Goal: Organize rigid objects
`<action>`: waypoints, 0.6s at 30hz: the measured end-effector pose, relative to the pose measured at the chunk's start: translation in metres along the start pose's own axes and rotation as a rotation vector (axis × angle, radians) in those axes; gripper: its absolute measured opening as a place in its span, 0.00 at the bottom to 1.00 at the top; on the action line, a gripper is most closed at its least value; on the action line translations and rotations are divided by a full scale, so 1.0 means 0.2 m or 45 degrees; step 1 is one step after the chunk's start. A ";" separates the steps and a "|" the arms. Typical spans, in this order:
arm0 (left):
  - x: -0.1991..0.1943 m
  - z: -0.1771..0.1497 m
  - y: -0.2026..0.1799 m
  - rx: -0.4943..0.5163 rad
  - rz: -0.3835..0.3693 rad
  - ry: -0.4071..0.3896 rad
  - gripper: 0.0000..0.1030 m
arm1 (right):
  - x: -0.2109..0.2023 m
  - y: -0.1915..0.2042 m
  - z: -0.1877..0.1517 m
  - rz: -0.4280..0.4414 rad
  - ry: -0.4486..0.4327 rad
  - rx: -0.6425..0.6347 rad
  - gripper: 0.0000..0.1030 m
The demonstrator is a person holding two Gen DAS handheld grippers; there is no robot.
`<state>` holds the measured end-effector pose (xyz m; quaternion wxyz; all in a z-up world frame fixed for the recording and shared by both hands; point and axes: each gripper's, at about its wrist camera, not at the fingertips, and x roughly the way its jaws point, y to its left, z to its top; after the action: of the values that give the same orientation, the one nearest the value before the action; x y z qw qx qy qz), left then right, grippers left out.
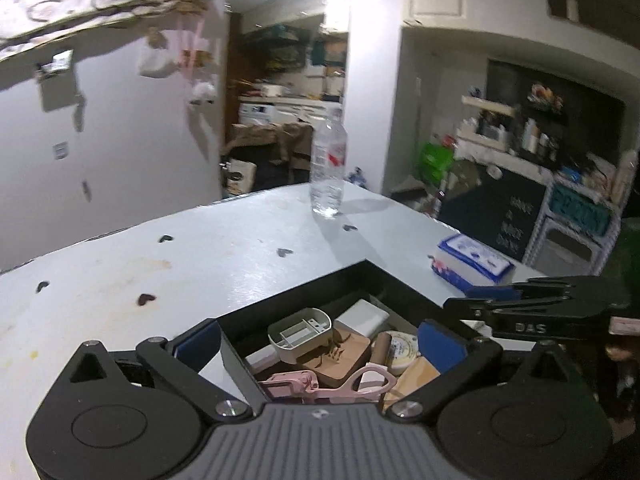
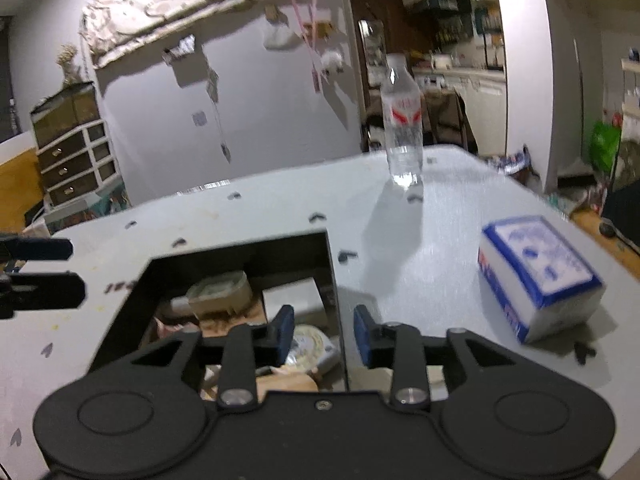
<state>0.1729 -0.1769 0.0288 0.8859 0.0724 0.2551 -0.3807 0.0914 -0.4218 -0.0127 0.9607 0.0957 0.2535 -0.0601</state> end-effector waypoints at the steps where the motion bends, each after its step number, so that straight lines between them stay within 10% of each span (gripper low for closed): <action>1: -0.02 -0.01 0.00 -0.016 0.010 -0.011 1.00 | -0.03 0.00 0.01 0.003 -0.023 -0.010 0.48; 9: -0.14 -0.10 -0.07 -0.118 0.147 -0.078 1.00 | -0.20 0.04 0.01 0.015 -0.144 -0.096 0.85; 18: -0.29 -0.24 -0.17 -0.177 0.273 -0.143 1.00 | -0.36 0.08 -0.12 0.019 -0.197 -0.117 0.98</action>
<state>0.0954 -0.1480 0.0200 0.9372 0.0160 0.2216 -0.2689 0.0208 -0.3954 0.0053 0.9812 0.0485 0.1804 -0.0485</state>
